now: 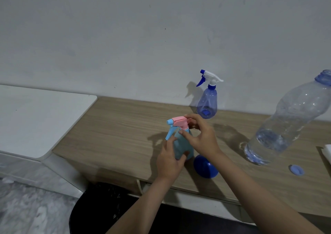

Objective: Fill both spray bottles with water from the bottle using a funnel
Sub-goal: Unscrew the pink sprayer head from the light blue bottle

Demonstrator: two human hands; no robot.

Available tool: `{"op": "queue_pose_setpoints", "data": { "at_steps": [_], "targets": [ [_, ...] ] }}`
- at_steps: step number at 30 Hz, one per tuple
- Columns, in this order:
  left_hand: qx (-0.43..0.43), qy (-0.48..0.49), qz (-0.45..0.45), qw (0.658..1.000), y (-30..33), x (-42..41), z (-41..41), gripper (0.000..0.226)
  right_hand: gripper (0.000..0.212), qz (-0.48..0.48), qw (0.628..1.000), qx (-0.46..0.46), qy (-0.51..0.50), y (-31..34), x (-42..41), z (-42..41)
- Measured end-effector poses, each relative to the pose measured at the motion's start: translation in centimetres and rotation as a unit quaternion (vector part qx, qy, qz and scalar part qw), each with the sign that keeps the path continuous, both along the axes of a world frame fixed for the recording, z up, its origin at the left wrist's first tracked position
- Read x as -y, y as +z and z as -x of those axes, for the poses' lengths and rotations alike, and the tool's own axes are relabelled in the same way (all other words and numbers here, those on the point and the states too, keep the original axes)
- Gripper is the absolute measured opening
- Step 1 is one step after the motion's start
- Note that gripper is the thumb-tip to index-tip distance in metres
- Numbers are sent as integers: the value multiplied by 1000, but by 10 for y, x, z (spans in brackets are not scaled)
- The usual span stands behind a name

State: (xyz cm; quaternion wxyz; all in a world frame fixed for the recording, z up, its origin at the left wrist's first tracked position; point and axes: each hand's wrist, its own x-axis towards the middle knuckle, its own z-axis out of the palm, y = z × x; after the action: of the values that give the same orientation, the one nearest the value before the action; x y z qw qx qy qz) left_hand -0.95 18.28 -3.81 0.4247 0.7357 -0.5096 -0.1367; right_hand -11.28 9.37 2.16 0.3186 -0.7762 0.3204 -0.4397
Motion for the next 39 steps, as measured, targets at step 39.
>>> {"op": "queue_pose_setpoints", "data": {
  "at_steps": [39],
  "targets": [
    [15,24,-7,1000,6,1,1,56,26,-199,920,-275,-198,17,57,93]
  ]
}}
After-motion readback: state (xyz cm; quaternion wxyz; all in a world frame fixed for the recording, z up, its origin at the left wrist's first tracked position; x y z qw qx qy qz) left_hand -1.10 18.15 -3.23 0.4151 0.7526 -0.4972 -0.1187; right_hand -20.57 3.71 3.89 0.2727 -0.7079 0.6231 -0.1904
